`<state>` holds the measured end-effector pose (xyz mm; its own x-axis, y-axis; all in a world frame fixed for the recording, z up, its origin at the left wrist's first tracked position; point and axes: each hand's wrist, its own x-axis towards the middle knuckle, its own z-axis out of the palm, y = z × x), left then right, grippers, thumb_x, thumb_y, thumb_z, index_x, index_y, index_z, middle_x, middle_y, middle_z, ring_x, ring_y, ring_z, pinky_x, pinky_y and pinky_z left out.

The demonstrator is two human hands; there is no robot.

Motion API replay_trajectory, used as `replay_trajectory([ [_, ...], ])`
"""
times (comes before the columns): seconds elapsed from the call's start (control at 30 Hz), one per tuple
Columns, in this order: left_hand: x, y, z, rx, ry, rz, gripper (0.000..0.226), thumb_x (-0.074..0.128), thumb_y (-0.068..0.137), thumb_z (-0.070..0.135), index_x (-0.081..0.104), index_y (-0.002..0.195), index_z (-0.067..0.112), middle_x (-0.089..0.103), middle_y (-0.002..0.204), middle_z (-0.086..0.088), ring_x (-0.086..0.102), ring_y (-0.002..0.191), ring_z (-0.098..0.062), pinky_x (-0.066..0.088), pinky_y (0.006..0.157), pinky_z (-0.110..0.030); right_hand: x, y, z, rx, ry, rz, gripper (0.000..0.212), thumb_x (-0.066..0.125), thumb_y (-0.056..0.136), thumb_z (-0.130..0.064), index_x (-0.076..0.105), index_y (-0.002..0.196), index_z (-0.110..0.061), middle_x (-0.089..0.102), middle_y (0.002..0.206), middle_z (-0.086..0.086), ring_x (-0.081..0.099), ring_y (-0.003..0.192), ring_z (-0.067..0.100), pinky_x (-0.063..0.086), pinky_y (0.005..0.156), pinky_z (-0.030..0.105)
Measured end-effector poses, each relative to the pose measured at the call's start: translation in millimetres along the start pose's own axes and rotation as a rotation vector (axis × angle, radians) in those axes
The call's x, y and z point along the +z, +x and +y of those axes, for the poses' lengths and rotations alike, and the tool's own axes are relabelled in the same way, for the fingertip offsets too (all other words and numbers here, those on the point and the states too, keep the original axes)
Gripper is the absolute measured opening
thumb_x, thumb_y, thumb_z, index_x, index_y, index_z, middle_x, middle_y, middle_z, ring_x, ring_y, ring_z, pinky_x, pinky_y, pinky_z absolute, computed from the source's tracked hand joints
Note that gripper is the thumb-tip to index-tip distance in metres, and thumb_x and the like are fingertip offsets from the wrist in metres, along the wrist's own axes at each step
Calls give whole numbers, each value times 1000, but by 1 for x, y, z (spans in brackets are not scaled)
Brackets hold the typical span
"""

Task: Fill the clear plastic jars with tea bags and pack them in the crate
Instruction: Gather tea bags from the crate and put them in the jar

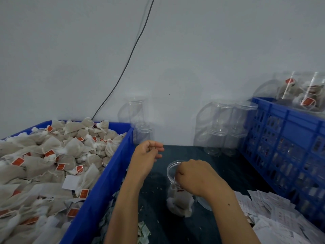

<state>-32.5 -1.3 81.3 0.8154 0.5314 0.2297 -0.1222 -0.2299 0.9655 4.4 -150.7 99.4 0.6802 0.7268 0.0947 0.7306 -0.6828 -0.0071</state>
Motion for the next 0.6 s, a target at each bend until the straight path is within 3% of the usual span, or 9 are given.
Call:
replay_trajectory([
  [0.1, -1, 1, -2, -30, -24, 29, 20, 45, 97, 2, 58, 98, 18, 67, 94, 4, 65, 83, -13, 52, 77, -25, -1, 1, 5, -17, 147, 56, 30, 40, 91, -16, 66, 105, -21, 66, 107, 3, 60, 96, 25, 48, 83, 36],
  [0.2, -5, 4, 0, -50, -65, 87, 17, 47, 98, 4, 53, 99, 20, 65, 96, 2, 64, 84, -16, 53, 79, -30, -7, 1, 19, -71, 422, 194, 33, 42, 94, -9, 67, 108, -24, 64, 114, -7, 59, 102, 10, 48, 93, 33],
  [0.27, -7, 3, 3, -57, -89, 132, 17, 48, 98, 5, 51, 97, 21, 65, 96, 1, 64, 82, -17, 52, 79, -32, -13, -4, 29, -91, 616, 324, 34, 43, 94, -4, 69, 99, -25, 65, 104, -14, 60, 94, 2, 50, 86, 23],
  [0.4, -2, -14, 0, -87, -91, 165, 21, 50, 96, 4, 46, 95, 25, 66, 91, 2, 64, 76, -15, 50, 70, -29, -12, -12, 45, -32, 854, 493, 38, 44, 93, 5, 69, 87, -23, 68, 97, -8, 66, 81, 3, 49, 71, 13],
  [0.5, -3, -30, -13, -118, 125, 73, 16, 49, 96, 8, 48, 102, 23, 65, 94, 3, 64, 81, -13, 51, 76, -32, -5, -14, 50, 39, 946, 514, 39, 42, 90, 11, 70, 87, -16, 69, 94, -7, 66, 80, 7, 50, 71, 15],
  [0.6, -12, -48, -28, -112, 392, 25, 13, 52, 94, 9, 53, 102, 20, 63, 99, 2, 60, 87, -11, 47, 70, -24, 5, -22, 51, 99, 1147, 541, 41, 38, 86, 17, 69, 88, -10, 70, 92, -2, 66, 77, 7, 53, 69, 20],
])
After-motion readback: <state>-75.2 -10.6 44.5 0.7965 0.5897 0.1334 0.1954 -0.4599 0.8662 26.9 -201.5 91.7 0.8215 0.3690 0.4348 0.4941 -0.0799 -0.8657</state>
